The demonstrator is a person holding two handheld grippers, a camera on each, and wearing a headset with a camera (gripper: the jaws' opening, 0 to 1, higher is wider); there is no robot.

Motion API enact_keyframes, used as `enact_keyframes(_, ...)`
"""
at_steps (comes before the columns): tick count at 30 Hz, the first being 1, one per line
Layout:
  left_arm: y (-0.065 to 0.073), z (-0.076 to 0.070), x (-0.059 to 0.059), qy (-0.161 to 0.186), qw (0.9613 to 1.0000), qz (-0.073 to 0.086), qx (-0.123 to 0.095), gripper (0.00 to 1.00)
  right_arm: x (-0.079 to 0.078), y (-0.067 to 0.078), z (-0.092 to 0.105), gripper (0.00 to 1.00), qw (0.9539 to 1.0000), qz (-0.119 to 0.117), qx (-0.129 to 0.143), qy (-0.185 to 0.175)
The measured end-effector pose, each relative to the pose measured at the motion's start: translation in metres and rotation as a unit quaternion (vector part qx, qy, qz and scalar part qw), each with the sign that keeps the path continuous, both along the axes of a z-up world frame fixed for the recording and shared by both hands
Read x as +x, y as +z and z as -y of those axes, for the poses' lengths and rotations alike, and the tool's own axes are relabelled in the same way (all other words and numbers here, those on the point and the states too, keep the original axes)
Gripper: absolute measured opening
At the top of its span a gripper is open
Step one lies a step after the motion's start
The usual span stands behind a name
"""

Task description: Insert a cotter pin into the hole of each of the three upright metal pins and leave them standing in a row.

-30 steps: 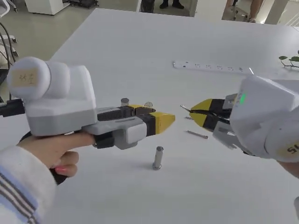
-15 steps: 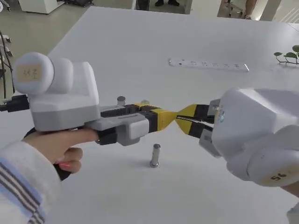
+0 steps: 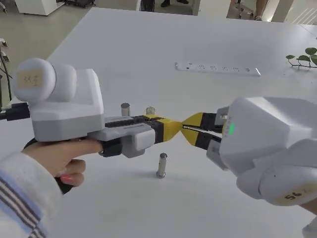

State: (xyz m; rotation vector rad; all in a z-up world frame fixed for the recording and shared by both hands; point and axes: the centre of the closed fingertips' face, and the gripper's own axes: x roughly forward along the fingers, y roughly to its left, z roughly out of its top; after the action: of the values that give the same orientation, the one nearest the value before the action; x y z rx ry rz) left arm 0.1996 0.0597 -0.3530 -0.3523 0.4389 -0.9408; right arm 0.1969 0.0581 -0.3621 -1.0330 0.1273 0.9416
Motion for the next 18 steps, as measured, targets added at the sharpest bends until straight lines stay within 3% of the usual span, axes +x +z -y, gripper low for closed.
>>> enact_keyframes(18, -0.0022, -0.0014, -0.0026, -0.002, 1.0, 0.002, 0.009, 0.0, -0.0052, 0.0007, -0.0052, 0.0, 1.0, 0.001, 0.004, 0.006)
